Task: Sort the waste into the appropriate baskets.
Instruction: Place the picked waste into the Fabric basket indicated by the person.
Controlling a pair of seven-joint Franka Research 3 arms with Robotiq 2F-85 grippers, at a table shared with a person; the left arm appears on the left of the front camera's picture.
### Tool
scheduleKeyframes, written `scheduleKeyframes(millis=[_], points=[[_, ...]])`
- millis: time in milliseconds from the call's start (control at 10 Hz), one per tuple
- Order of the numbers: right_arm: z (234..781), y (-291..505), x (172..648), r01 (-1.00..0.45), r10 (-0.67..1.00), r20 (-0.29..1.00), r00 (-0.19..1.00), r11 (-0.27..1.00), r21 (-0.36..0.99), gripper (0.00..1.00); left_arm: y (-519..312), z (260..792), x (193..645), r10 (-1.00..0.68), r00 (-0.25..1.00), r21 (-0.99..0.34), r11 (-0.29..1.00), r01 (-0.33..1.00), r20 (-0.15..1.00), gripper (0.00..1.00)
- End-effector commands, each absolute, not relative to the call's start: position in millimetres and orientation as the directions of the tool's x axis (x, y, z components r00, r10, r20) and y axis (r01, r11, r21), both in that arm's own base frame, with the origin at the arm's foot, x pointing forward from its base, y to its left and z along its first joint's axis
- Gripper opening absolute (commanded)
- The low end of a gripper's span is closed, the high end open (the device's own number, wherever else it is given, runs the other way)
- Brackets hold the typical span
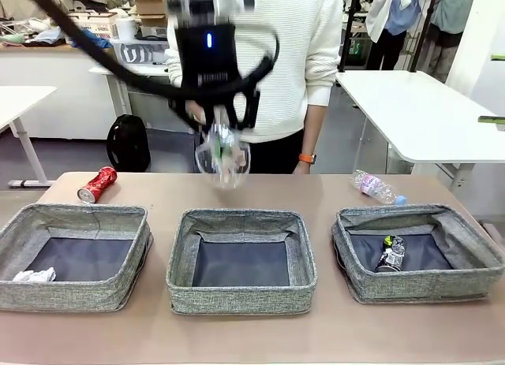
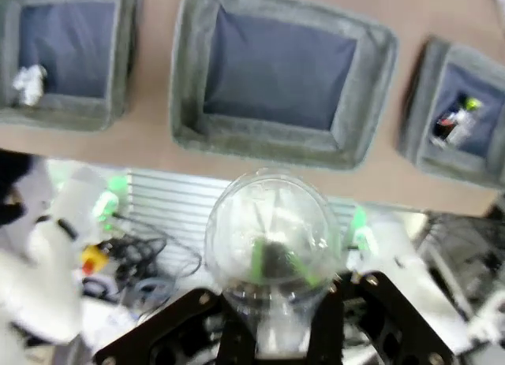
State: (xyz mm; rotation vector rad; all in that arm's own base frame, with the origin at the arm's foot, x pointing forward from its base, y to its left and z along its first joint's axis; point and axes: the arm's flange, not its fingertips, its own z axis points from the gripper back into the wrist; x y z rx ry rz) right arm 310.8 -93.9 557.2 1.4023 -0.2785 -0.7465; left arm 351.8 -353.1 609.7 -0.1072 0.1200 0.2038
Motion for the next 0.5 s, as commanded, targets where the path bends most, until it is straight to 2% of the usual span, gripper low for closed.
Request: scheduleKeyframes(millis=[0, 400], points=[[558, -93, 314, 0.275, -0.615, -0.228, 0.755, -0.018, 0.961, 1.0, -335, 562, 341, 0.17, 0.978, -0.134, 0.973, -0.186, -0.12, 0.05], [558, -93, 314, 0.275, -0.615, -0.228, 0.755, -0.018, 0.961, 1.0, -341, 494, 373, 0.19, 0.973, -0.136, 0.969, -0.208, -0.134, 0.05]])
